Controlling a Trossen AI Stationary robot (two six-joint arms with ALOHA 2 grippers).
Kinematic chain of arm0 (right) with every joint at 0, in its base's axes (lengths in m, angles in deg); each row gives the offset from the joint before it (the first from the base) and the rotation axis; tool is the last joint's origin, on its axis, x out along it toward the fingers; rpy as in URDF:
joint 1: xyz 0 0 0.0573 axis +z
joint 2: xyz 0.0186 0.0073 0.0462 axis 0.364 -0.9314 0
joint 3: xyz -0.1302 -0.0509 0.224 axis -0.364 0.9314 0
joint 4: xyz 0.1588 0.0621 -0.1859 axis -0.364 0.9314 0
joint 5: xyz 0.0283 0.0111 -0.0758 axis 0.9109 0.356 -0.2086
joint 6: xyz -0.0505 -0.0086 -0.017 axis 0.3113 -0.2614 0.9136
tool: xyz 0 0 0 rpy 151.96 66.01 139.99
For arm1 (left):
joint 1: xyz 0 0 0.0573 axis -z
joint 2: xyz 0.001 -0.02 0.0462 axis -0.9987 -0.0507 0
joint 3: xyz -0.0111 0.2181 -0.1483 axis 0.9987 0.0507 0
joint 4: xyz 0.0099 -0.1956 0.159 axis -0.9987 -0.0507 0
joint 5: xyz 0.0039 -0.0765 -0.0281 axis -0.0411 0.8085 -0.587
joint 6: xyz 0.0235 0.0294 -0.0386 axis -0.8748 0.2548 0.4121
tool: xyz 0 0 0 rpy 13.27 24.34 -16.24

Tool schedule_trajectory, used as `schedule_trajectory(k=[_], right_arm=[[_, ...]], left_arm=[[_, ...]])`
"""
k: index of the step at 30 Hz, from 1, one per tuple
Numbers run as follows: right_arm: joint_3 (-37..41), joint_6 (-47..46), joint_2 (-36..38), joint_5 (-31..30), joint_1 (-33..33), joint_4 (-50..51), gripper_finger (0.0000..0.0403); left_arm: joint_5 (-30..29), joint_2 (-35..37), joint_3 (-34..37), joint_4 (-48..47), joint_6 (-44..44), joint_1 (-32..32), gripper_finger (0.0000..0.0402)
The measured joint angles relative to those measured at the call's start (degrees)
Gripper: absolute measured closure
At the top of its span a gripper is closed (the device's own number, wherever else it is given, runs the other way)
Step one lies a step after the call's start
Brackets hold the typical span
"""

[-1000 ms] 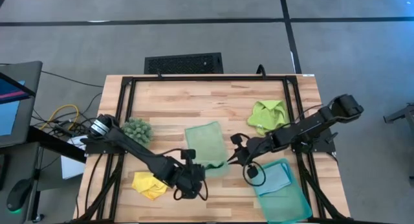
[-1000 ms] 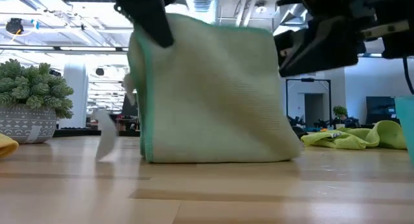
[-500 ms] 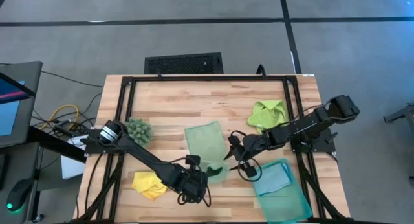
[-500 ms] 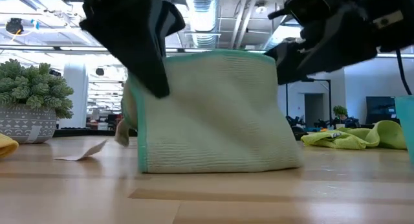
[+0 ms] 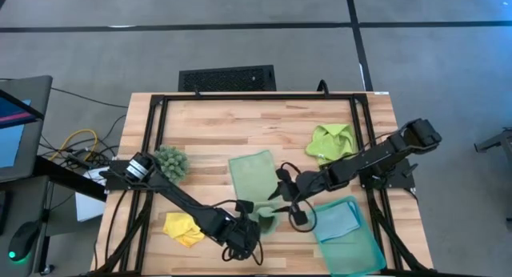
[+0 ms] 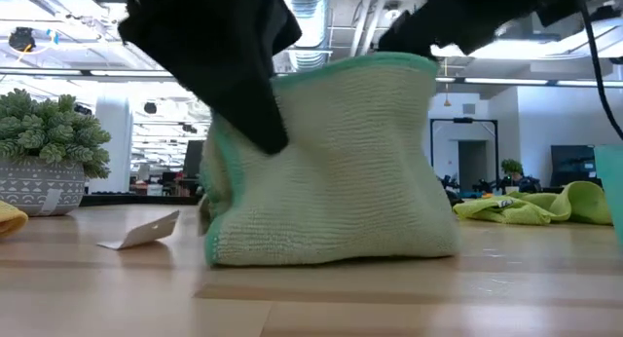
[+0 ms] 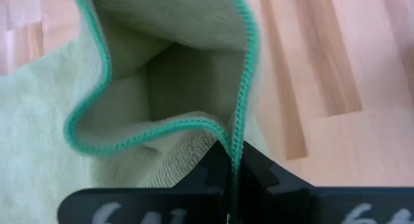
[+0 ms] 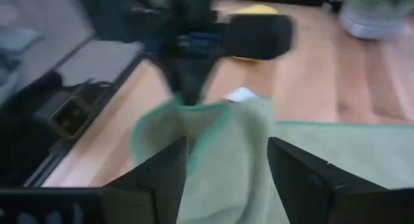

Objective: Fold microfiber towels
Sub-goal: Fold the green microfiber cloth

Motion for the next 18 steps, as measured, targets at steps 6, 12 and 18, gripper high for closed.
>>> schedule_trajectory(k=[6, 12, 18], right_arm=[[-8.5, -0.2, -8.2, -1.8, 1.8, 8.4, 0.0188], [-17.1, 0.3, -13.9, -6.9, 3.5, 20.7, 0.0198], [-21.1, -0.3, -16.0, -22.4, 5.0, 30.3, 0.0229]], left_arm=[[-0.3, 0.0, 0.0, -0.1, 0.2, 0.1, 0.0401], [-0.3, 0.0, 0.0, -0.3, 0.5, 0.1, 0.0401], [-0.3, 0.1, 0.0, -0.5, 1.0, 0.1, 0.0401]])
